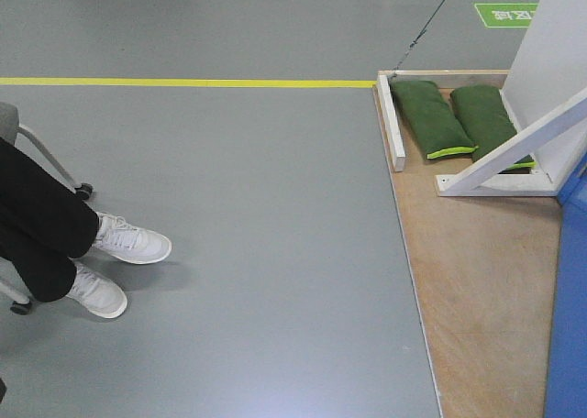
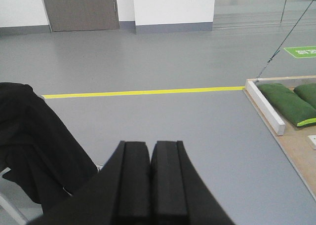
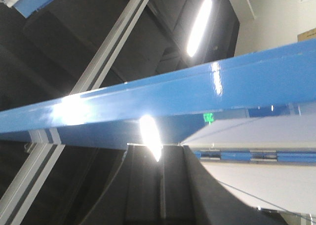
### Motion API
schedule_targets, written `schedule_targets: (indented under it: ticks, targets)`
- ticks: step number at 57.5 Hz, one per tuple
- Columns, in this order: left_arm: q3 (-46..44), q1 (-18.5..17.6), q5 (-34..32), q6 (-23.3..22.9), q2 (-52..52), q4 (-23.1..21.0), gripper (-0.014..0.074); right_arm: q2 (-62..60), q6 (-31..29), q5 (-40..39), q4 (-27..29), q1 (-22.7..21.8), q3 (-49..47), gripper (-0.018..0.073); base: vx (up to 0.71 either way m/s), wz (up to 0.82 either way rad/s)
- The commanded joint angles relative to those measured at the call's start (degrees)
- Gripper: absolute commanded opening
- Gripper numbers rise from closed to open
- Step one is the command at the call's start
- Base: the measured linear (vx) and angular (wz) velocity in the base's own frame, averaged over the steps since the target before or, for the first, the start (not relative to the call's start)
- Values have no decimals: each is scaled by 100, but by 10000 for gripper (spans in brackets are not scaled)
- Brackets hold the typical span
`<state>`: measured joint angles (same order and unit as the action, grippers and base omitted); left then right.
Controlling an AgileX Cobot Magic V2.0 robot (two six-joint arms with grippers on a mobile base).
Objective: Move to blue door and open it
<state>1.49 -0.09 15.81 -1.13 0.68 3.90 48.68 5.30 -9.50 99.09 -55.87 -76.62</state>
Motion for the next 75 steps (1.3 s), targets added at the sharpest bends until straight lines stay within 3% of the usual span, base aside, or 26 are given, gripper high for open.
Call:
schedule_targets:
  ticks: [1,9,15,22,32,37,44,56,60,69,75]
  targets:
    - [-149,-37,-486,-39,74,-12,73,28,-26,565,-537,-38,-150,12,0,0]
    - [-149,-37,-486,-39,74,-12,73,61,-26,839,-2279,-42,-150,12,0,0]
    - [-149,-37,-486,-39,74,-12,73,61,-26,854,-2797,-42,-150,12,0,0]
    - [-149,-37,-486,-39,74,-12,73,61,-26,860,-2269,-42,-150,12,0,0]
    - [-149,-37,-486,-39,74,-12,73,233,-26,1250,-833,-52,-150,12,0,0]
    - [-149,-37,-486,-39,74,-12,73,392,-26,1661,-328,-304,-150,12,0,0]
    - [-149,-37,-486,-39,74,-12,73,553,-26,2485,157,-1009,-150,12,0,0]
    - [-149,-37,-486,-39,74,-12,73,700,-26,3032,278,-2494,-150,12,0,0]
    - [-149,-37,-486,-39,74,-12,73,770,-26,3661,278,-2938,-150,12,0,0]
    - [-149,-37,-486,-39,74,-12,73,1055,-26,5854,278,-3947,-150,12,0,0]
    - [-149,-37,-486,-39,74,-12,73,1217,-26,6560,282,-4407,-150,12,0,0]
